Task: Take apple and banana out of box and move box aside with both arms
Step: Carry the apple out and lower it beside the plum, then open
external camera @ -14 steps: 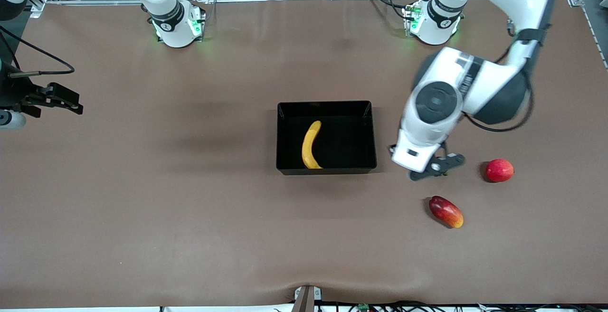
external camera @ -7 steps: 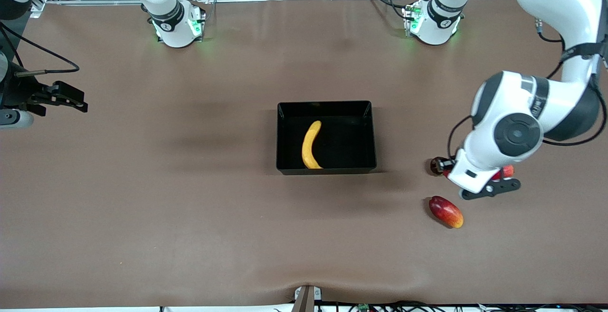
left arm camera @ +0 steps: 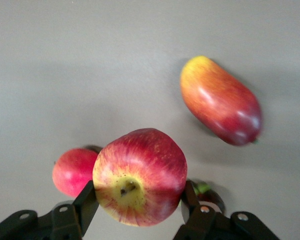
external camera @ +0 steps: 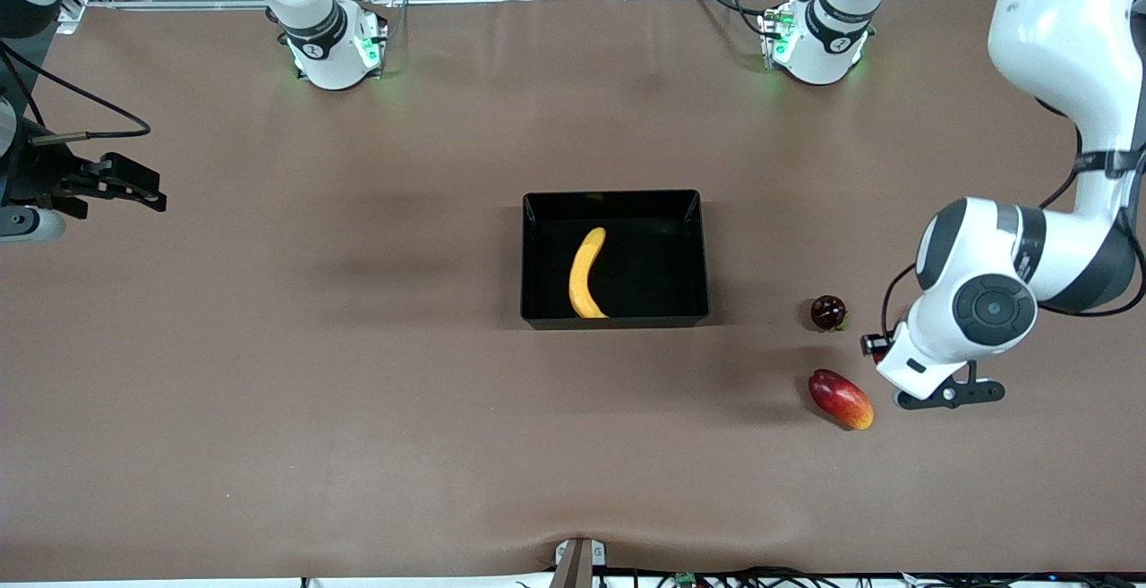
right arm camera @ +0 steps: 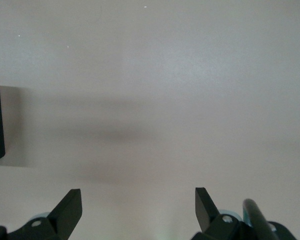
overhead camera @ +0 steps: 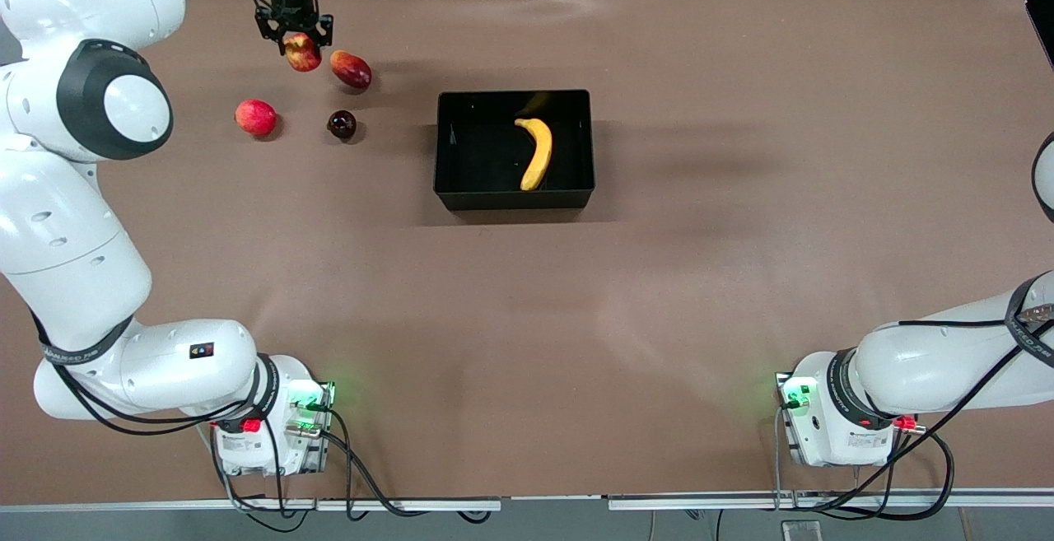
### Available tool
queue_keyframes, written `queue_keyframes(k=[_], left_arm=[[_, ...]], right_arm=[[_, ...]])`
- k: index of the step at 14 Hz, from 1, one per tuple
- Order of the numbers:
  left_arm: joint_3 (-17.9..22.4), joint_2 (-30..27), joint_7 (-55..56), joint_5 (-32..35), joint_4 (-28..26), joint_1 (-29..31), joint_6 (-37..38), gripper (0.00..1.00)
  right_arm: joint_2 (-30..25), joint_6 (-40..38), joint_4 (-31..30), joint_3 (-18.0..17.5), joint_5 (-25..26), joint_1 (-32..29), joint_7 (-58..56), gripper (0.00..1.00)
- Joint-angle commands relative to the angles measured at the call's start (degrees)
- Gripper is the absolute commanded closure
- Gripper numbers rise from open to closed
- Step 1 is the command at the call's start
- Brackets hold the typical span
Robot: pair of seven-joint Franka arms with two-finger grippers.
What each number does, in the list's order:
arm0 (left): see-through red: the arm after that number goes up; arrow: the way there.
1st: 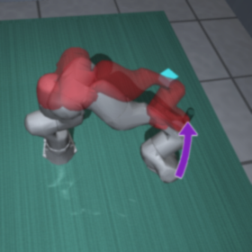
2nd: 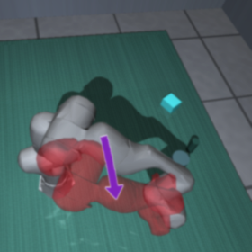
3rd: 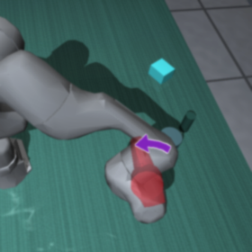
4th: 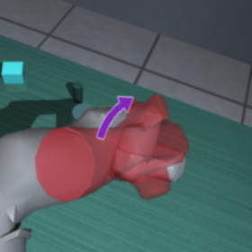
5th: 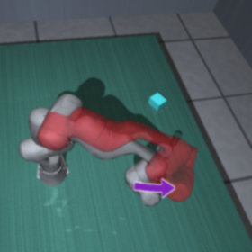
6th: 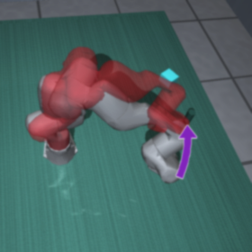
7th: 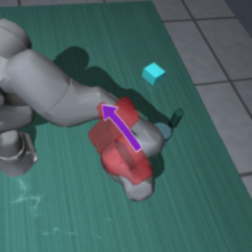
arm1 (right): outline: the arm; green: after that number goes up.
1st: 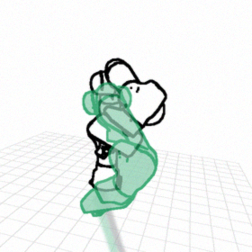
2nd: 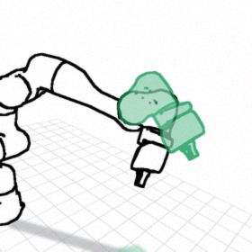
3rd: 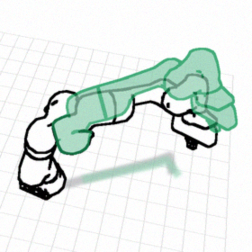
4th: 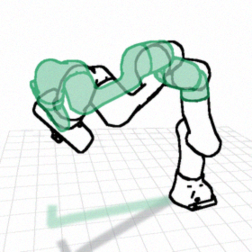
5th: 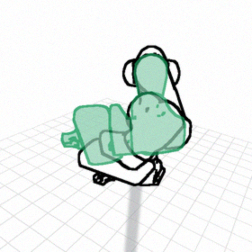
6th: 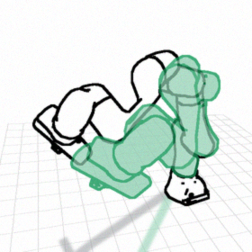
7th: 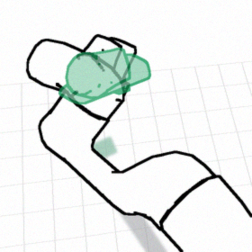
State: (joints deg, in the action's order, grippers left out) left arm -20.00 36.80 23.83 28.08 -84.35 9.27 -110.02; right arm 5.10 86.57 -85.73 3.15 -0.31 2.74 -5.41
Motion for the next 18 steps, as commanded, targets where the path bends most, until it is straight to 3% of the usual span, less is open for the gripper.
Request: queue_keyframes(k=[1, 4, 9, 10, 11, 12, 13, 18], left_arm=[[-0.65, 2.30, -1.68, 1.80, 0.15, 2.24, -3.43, 1.00], [-0.65, 4.50, -1.86, 2.15, -2.21, 3.82, -8.00, 1.00], [-0.47, 6.87, -2.04, 2.16, -3.19, 4.27, -8.98, 1.00], [-0.21, 7.31, -2.04, 2.16, -3.19, 4.27, -9.07, 0.87], [-0.12, 7.49, -2.04, 2.16, -3.19, 4.27, -9.50, 0.64], [-0.12, 7.49, -1.95, 2.07, -3.10, 4.18, -9.51, 0.17], [-0.21, 7.06, -1.95, 1.98, -2.84, 4.26, -9.51, 0.00], [-2.05, 0.57, -2.48, 0.93, -2.48, 3.48, -6.10, 0.00]], right_arm=[[0.35, -0.70, 0.92, -0.61, -0.75, -0.71, -0.04, 0.00], [0.44, -0.70, 0.75, -0.61, -0.75, -0.71, 0.05, 0.00], [0.44, -0.70, 0.75, -0.61, -0.75, -0.63, -0.13, 0.00], [0.44, -0.70, 0.74, -0.69, -0.75, -0.71, -0.04, 0.00], [0.44, -0.70, 0.92, -0.69, -0.75, -0.63, -0.04, 0.00], [0.35, -0.70, 0.92, -0.69, -0.75, -0.63, -0.04, 0.00], [0.44, -0.70, 0.92, -0.69, -0.75, -0.63, -0.04, 0.00], [0.35, -0.70, 0.83, -0.69, -0.66, -0.63, -0.04, 0.00]])
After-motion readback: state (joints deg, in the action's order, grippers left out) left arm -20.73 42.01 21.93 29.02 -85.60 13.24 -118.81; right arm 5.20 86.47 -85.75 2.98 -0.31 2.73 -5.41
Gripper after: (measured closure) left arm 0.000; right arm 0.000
